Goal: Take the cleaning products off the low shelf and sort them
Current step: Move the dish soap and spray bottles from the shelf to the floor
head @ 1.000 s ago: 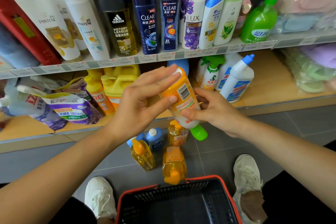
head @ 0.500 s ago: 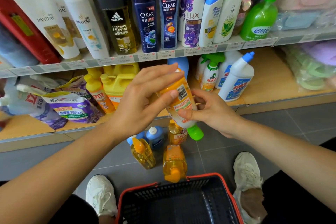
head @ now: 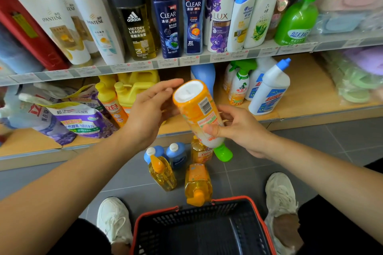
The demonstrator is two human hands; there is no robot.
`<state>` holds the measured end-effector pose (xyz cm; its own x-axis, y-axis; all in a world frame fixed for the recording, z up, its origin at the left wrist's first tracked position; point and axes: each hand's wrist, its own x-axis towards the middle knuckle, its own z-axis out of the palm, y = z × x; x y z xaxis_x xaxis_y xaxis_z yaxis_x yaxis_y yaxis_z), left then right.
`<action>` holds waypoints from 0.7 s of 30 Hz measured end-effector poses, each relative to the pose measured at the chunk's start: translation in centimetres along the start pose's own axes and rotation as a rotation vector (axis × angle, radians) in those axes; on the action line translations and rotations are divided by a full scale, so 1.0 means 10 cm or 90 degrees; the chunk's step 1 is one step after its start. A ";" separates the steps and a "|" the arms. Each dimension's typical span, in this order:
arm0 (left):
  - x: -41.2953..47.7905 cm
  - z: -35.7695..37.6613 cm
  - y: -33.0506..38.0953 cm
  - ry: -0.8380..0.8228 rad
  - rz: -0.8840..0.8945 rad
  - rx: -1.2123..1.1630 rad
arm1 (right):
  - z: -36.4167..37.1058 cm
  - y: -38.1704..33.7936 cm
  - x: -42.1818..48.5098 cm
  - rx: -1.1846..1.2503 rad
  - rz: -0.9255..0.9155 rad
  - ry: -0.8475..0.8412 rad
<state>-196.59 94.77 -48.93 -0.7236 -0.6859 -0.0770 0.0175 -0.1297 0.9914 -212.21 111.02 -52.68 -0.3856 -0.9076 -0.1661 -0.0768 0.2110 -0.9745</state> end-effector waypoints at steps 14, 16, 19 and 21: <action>-0.32 0.10 -1.06 -0.402 0.221 0.639 | -0.14 0.22 -0.04 0.308 0.153 -0.003; -0.31 0.08 -1.08 -0.428 0.305 0.720 | -0.18 0.24 -0.06 0.339 0.166 -0.001; -0.32 0.13 -1.06 -0.427 0.373 0.704 | -0.25 0.24 -0.09 0.398 0.205 0.014; -0.32 0.20 -1.01 -0.440 0.372 0.659 | -0.30 0.24 -0.12 0.412 0.232 0.023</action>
<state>-195.85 99.67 -58.47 -0.9872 0.0762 0.1403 0.1381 0.8486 0.5107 -214.72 113.74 -54.33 -0.3144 -0.8061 -0.5013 0.6140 0.2300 -0.7550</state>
